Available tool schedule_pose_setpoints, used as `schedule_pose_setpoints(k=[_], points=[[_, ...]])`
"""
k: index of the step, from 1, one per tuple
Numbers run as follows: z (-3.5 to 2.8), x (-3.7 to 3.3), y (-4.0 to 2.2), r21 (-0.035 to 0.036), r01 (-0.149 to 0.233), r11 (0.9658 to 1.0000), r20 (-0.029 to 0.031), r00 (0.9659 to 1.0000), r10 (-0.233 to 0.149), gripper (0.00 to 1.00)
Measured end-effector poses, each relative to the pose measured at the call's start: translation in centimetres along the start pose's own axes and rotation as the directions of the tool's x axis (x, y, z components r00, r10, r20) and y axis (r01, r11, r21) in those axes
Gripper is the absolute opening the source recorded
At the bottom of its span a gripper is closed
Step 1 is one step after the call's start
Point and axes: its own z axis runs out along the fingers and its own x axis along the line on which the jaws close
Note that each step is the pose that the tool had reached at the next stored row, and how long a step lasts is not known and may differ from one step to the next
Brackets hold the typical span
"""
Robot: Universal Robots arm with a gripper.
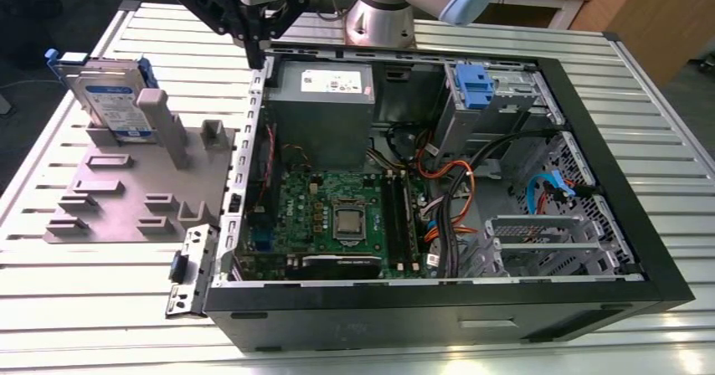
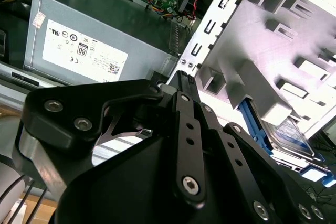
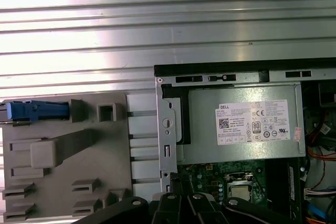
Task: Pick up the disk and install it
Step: 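Reach for the disk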
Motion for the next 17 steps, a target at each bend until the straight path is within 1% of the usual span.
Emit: schedule_pose_setpoints(k=[5,8,14,17], points=[[0.0,0.03,0.0,0.0001,0.0,1.0,0.0,1.0,0.0,0.11],[-0.01,0.18,-0.02,0.0001,0.0,1.0,-0.0001,1.0,0.0,0.11],[-0.03,1.04,-0.08,0.0,0.0,1.0,0.0,1.0,0.0,0.11],[-0.03,1.32,-0.1,0.0,0.0,1.0,0.0,1.0,0.0,0.11]])
